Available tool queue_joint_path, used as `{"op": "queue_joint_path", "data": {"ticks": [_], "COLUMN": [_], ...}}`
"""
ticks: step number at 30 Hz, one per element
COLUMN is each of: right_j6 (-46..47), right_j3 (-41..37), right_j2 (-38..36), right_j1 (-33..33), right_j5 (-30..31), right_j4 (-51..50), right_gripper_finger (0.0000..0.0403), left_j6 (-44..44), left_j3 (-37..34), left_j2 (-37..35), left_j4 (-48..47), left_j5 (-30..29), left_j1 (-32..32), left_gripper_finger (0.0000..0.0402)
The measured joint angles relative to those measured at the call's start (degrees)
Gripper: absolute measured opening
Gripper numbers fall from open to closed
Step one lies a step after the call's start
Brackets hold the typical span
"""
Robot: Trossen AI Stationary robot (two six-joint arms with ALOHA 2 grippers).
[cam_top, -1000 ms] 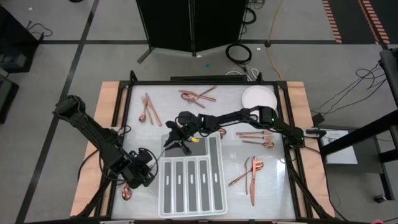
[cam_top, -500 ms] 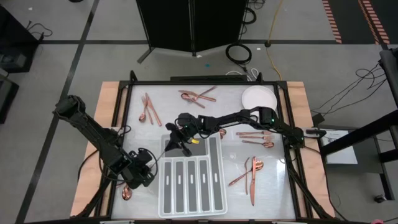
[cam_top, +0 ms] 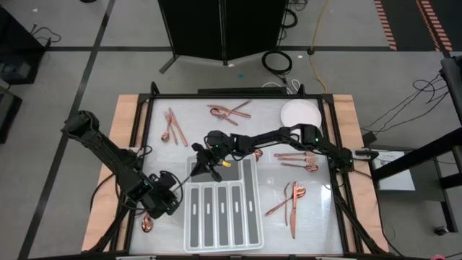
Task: Sort silverware
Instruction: Put the knife into the silverware tray
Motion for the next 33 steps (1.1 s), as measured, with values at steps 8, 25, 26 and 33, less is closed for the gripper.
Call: {"op": "queue_joint_path", "data": {"ticks": [8,25,26,33], "right_j6": [2.67,1.01,0.25,-15.47], "right_j3": [0.0,-0.07,-0.07,0.0], "right_j2": [-0.02,-2.52,-3.69,-13.9], "right_j1": [0.0,-2.28,-3.03,-6.28], "right_j5": [-1.72,-4.79,-4.96,-5.2], "right_j4": [1.52,-4.09,-7.15,-45.37], "right_gripper_finger": [0.0,0.0069,0.008,0.0119], "left_j6": [1.34,3.55,3.09,-13.18], "left_j3": [0.0,1.52,2.35,5.63], "left_j2": [0.0,-2.18,-3.25,-12.97], "left_j4": [0.44,-0.7,-1.6,-1.93], "left_j5": [0.02,0.02,0.0,-2.69], "left_j1": [0.0,0.0,0.0,0.0], "left_gripper_finger": [0.0098,0.0014,0.0014,0.0014]}}
